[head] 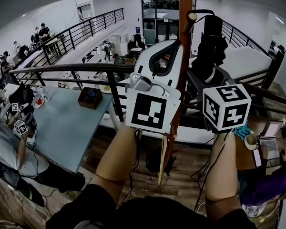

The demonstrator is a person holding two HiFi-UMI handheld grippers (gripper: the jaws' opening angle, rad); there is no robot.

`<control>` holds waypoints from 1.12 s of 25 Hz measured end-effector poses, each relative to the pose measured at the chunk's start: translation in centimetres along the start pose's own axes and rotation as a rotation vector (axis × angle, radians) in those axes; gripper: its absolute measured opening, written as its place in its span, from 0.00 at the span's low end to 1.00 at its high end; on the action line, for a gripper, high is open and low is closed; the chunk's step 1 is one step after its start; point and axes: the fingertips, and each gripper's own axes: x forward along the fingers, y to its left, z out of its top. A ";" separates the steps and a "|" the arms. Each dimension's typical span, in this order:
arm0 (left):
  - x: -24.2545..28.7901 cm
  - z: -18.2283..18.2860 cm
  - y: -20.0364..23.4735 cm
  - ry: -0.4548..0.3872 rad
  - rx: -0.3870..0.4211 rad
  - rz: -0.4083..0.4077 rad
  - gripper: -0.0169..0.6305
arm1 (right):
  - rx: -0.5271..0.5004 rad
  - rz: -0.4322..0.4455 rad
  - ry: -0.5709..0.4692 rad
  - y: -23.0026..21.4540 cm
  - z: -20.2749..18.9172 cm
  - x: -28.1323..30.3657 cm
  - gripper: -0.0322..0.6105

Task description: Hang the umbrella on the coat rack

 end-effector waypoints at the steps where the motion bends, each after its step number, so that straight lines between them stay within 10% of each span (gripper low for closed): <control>1: 0.0 0.2 -0.1 0.002 0.004 0.000 0.05 | 0.003 0.001 -0.001 -0.1 0.2 -0.3 0.41; 28: -0.6 -2.7 -1.4 0.069 -0.009 -0.018 0.05 | 0.021 0.012 0.198 -0.4 -7.7 -0.5 0.41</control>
